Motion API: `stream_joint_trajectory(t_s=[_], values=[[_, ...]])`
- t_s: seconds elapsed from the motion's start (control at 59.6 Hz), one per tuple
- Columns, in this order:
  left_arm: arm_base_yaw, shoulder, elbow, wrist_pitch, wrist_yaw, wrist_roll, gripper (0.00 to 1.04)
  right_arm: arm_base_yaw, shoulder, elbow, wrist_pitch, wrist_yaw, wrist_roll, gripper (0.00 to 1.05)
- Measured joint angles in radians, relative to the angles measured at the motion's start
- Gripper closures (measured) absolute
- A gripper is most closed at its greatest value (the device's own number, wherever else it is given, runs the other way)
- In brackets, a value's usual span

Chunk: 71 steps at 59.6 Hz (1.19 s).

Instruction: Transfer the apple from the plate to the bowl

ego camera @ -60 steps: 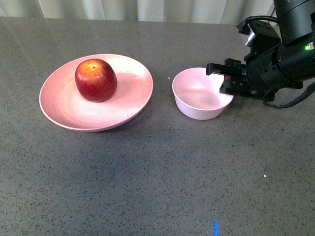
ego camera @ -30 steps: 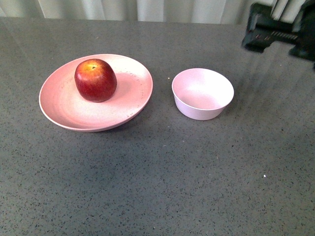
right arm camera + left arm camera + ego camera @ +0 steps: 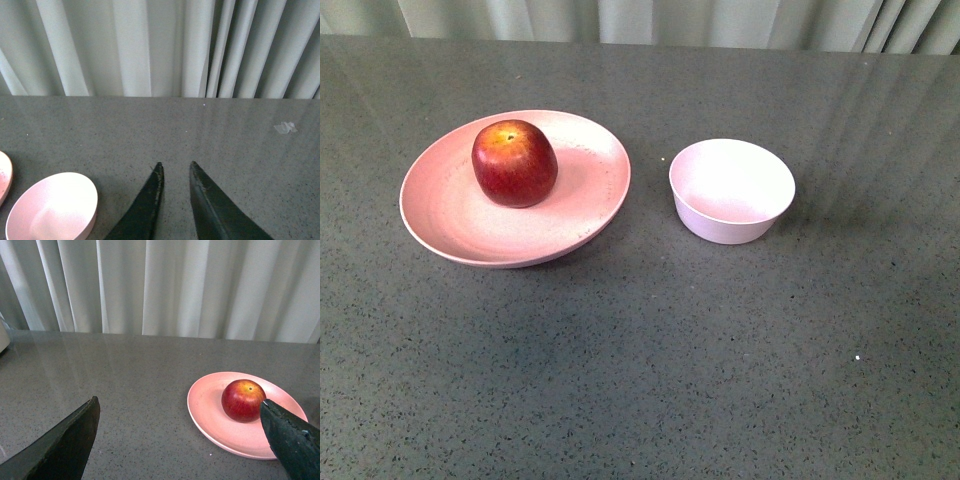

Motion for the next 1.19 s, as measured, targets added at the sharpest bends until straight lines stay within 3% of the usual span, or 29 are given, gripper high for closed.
stream_joint_trajectory(t_s=[0.067,0.269,0.302,0.386,0.52,1.192], values=[[0.0,0.0,0.0,0.0,0.0,0.0,0.09,-0.01,-0.044,-0.031,-0.005,-0.01,-0.002,1.03],[0.0,0.0,0.0,0.0,0.0,0.0,0.09,-0.041,-0.177,-0.121,-0.053,-0.039,-0.006,1.03],[0.0,0.0,0.0,0.0,0.0,0.0,0.09,-0.076,-0.211,-0.137,-0.071,-0.095,-0.006,1.03],[0.0,0.0,0.0,0.0,0.0,0.0,0.09,-0.111,-0.292,-0.172,-0.117,-0.104,-0.006,1.03],[0.0,0.0,0.0,0.0,0.0,0.0,0.09,-0.112,-0.341,-0.235,-0.105,-0.11,-0.006,1.03],[0.0,0.0,0.0,0.0,0.0,0.0,0.09,-0.113,-0.819,-0.248,-0.534,-0.11,-0.006,1.03]])
